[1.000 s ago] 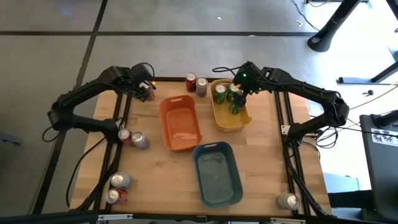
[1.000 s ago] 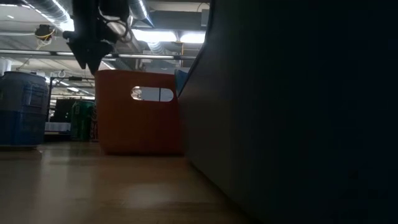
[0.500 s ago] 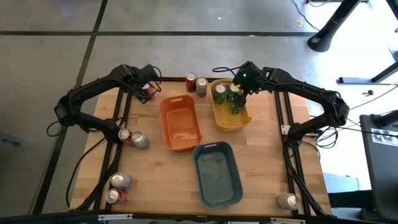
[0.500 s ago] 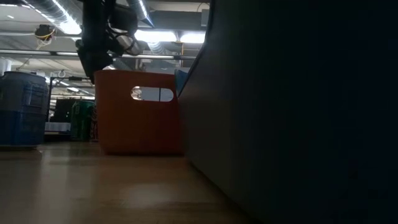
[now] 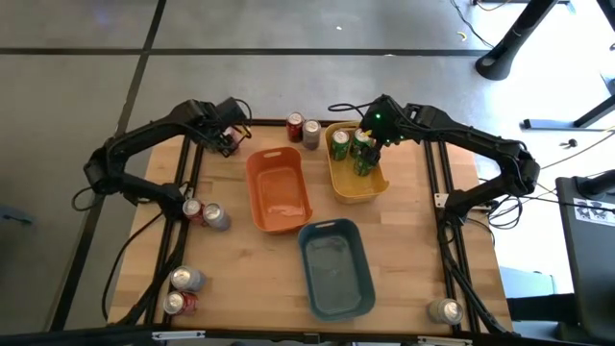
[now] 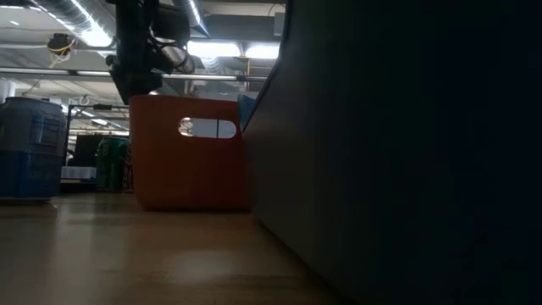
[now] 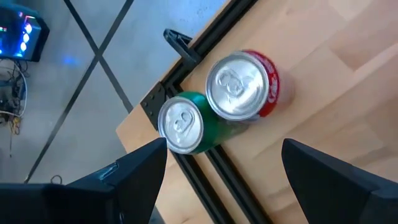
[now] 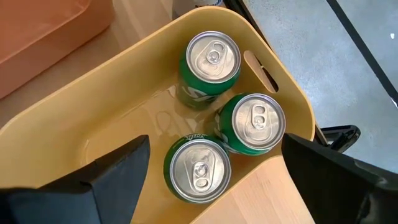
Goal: Sort soda cans
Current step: Put the green soda can into the yellow bin
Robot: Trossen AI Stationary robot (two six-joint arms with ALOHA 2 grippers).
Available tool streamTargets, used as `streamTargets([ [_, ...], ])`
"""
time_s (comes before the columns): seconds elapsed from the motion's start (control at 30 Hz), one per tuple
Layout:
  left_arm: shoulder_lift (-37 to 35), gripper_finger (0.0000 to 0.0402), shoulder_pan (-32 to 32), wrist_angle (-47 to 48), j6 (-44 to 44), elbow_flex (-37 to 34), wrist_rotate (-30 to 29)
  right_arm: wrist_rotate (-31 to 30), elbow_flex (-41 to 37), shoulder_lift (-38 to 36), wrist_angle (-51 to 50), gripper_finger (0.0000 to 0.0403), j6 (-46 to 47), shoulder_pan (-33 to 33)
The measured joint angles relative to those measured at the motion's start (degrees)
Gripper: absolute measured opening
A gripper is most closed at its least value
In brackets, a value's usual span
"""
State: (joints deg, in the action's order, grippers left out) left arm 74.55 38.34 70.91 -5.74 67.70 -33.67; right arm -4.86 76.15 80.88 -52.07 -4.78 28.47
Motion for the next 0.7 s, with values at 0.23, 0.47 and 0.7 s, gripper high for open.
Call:
streamTargets([
  [0.23, 0.04, 0.0306, 3.14, 0.41, 0.28, 0.0, -0.02, 0.0, -2.81, 0.0, 0.54, 0.0363, -0.2, 0.0],
  [0.47, 0.08, 0.0306, 7.39, -0.4, -5.41, 0.15, -3.08, 0.0, -3.53, 0.01, 0.66, 0.0363, -0.21, 0.0],
  [0.7, 0.08, 0.0306, 7.44, 2.16, -3.28, 0.15, -3.2, 0.0, -3.54, 0.01, 0.83, 0.0363, -0.23, 0.0],
])
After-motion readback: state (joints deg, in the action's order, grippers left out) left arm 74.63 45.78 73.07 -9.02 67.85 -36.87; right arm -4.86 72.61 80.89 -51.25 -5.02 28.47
